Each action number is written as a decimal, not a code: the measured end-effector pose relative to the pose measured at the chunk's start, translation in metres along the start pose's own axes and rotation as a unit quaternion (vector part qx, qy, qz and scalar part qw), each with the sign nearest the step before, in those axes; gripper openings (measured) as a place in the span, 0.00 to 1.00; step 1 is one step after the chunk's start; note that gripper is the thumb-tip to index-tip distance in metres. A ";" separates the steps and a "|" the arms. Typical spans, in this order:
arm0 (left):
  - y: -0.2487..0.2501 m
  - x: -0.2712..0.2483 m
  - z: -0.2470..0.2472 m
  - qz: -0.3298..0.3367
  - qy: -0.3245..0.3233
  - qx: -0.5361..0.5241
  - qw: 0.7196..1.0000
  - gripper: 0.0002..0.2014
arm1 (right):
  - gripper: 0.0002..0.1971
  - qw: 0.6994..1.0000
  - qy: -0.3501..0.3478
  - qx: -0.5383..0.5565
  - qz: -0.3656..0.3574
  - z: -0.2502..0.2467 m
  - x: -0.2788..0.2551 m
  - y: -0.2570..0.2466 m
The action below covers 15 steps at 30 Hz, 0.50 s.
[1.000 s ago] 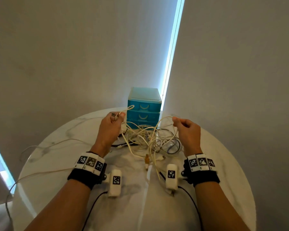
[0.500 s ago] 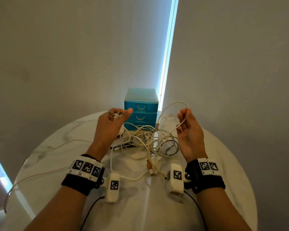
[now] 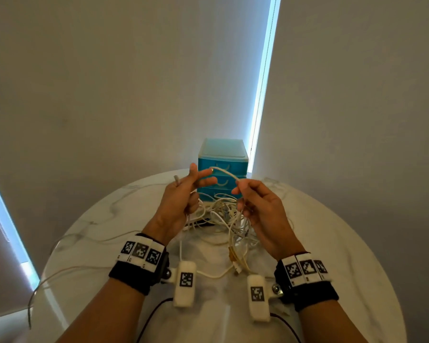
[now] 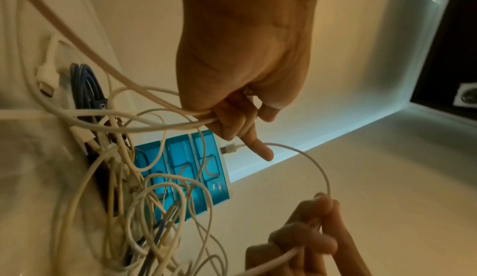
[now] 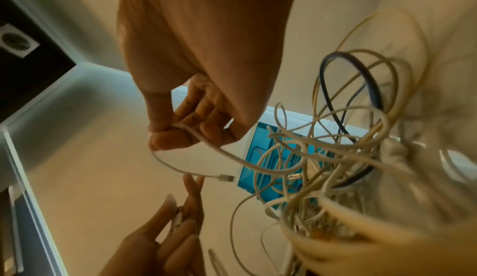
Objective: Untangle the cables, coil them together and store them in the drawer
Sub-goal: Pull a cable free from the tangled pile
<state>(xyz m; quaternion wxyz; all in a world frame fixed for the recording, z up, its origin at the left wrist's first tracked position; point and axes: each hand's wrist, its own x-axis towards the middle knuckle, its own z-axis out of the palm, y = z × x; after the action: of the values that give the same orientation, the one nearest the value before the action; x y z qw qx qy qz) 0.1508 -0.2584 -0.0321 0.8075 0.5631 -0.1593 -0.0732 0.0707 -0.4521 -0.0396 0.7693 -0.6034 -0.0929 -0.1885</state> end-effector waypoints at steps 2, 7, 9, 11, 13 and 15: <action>0.005 0.001 -0.005 0.000 -0.008 -0.035 0.999 0.27 | 0.09 0.997 -0.051 -0.058 0.028 0.004 -0.004 0.002; 0.011 0.002 -0.009 -0.005 0.007 -0.118 0.993 0.27 | 0.07 0.956 -0.180 -0.206 0.101 0.013 -0.012 0.002; 0.012 0.002 -0.012 -0.010 0.030 -0.131 0.991 0.26 | 0.07 0.942 -0.200 -0.239 0.123 0.015 -0.013 0.001; 0.013 0.003 -0.016 -0.009 0.037 -0.136 0.990 0.27 | 0.06 0.934 -0.205 -0.260 0.134 0.016 -0.013 0.001; 0.013 0.004 -0.020 -0.005 0.032 -0.142 0.989 0.28 | 0.04 0.925 -0.210 -0.283 0.139 0.015 -0.012 0.000; 0.014 0.005 -0.021 0.004 0.035 -0.140 0.990 0.27 | 0.02 0.916 -0.218 -0.303 0.146 0.013 -0.011 0.000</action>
<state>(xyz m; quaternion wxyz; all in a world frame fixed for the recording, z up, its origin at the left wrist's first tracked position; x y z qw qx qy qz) 0.1616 -0.2361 -0.0250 0.8838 0.4459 -0.1216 -0.0723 0.0616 -0.4377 -0.0402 0.5292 -0.8406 -0.1074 0.0429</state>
